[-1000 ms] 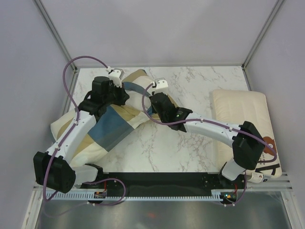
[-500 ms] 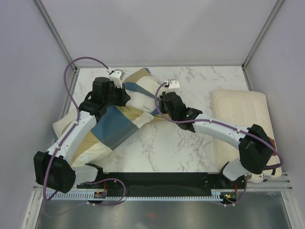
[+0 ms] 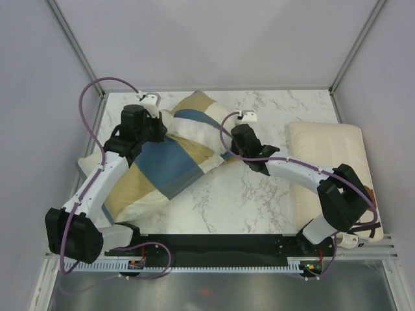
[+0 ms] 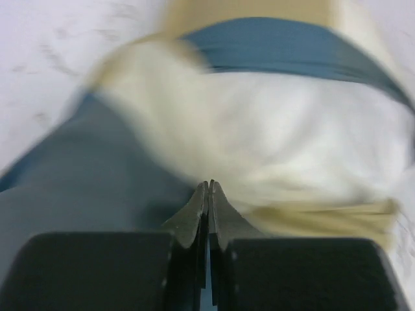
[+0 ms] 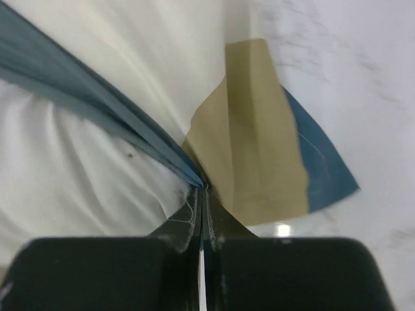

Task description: Remove the pillowcase from the pillow

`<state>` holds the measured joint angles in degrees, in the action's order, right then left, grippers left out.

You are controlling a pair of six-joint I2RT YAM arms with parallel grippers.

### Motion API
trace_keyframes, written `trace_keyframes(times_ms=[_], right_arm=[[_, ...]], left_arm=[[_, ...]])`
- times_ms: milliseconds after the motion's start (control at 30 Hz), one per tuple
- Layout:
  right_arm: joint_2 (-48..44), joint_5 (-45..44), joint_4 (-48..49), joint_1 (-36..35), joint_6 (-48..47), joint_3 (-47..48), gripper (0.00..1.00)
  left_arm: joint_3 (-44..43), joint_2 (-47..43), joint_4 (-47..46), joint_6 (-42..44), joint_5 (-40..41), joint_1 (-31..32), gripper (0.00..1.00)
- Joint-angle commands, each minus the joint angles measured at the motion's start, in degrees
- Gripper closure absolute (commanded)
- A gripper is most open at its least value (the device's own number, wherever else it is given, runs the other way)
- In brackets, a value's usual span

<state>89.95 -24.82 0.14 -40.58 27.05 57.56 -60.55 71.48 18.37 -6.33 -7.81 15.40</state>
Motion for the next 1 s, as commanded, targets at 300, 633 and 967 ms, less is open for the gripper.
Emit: trace_keyframes(times_ms=[300,633,967], right_arm=[[1.6,-7.4,-9.0,9.4,-7.4,-6.6,1.0],[-7.9,12.7,11.7,3.3,-7.1,-14.4,1.0],[-16.0,19.6,23.1,-2.0,-2.3,-19.4,1.0]], left_arm=[[-1.1,-4.5,-4.5,3.2,6.7,-1.8,0.98],[0.0,-13.9,-8.6,7.8,8.7,16.9,0.86],[0.3,-4.9,-11.3,7.6,12.3,30.6,0.3]])
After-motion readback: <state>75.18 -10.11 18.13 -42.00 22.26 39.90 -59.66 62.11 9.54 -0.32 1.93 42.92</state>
